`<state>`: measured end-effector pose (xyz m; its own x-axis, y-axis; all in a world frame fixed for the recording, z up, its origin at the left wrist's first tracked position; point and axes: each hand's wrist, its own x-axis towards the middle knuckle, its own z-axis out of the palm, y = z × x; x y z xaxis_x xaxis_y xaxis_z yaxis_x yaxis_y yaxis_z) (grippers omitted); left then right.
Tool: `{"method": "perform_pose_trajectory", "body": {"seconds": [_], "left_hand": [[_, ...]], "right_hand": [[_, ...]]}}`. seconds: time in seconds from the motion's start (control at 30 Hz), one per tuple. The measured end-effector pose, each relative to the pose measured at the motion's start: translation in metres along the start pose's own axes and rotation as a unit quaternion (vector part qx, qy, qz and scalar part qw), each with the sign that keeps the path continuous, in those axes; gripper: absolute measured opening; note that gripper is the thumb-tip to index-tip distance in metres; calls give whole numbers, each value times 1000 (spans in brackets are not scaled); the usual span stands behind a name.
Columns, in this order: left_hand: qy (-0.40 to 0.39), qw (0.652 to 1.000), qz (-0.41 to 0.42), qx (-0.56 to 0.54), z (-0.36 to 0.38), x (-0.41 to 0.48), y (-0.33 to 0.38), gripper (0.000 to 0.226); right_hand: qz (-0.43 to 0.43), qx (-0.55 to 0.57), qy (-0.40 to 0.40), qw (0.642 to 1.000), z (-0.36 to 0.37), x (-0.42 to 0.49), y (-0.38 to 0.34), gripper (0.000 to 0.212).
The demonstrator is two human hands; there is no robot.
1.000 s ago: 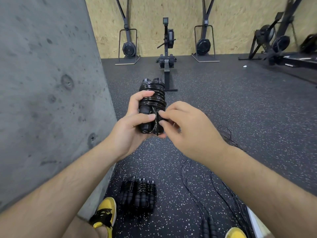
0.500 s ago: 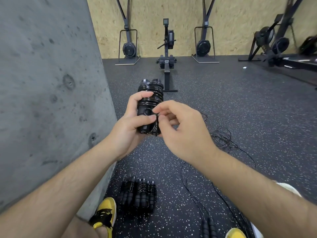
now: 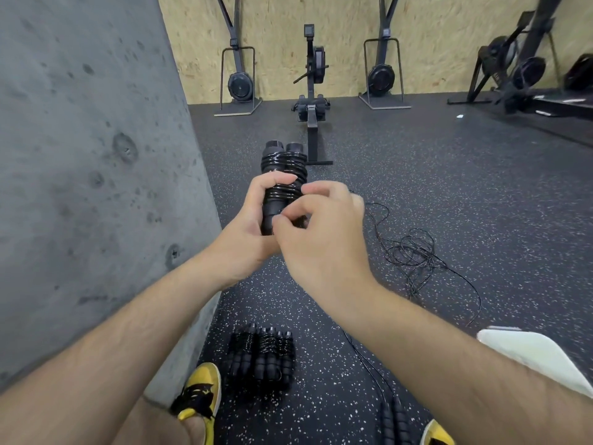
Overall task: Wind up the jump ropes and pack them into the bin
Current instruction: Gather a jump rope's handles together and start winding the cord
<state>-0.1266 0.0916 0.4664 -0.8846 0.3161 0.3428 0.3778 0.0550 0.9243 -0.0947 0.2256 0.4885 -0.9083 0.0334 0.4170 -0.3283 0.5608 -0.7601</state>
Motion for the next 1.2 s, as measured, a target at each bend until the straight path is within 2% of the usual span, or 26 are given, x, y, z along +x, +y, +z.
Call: {"method": "perform_pose_trajectory", "body": {"seconds": [0.07, 0.13, 0.17, 0.23, 0.33, 0.4, 0.5, 0.63, 0.73, 0.87, 1.03, 1.1, 1.2], "left_hand": [[-1, 1000, 2, 8, 2, 0, 0, 82], [6, 1000, 1, 10, 3, 1, -2, 81], [11, 1000, 4, 10, 3, 1, -2, 77], [29, 999, 11, 22, 1, 4, -4, 73], [49, 996, 12, 69, 1, 8, -9, 74], [45, 992, 5, 115, 3, 7, -13, 78], [31, 982, 7, 188, 2, 2, -19, 84], [15, 978, 1, 208, 0, 1, -18, 98], [2, 980, 1, 199, -3, 0, -18, 104], [5, 982, -22, 189, -6, -3, -21, 111], [41, 988, -13, 146, -8, -4, -24, 91], [64, 987, -13, 144, -15, -4, -26, 91], [75, 987, -6, 141, -23, -3, -34, 83]], "right_hand": [[78, 104, -19, 991, 3, 3, 0, 19], [170, 272, -48, 946, 2, 8, -1, 11], [190, 334, -70, 921, 0, 9, -1, 11], [180, 391, -99, 897, -5, 13, -1, 12], [145, 362, -107, 915, -9, 15, 0, 4], [124, 271, -112, 948, -4, 14, 4, 15], [102, 165, -117, 974, 7, 10, 9, 14], [67, 89, -60, 992, 18, 9, 18, 37], [58, 100, -33, 993, 25, 8, 20, 49], [51, 122, -41, 990, 28, 12, 25, 60], [13, 132, -66, 989, 27, 18, 32, 87], [-2, 148, -89, 985, 29, 22, 37, 88], [-4, 164, -118, 979, 36, 26, 44, 73]]}}
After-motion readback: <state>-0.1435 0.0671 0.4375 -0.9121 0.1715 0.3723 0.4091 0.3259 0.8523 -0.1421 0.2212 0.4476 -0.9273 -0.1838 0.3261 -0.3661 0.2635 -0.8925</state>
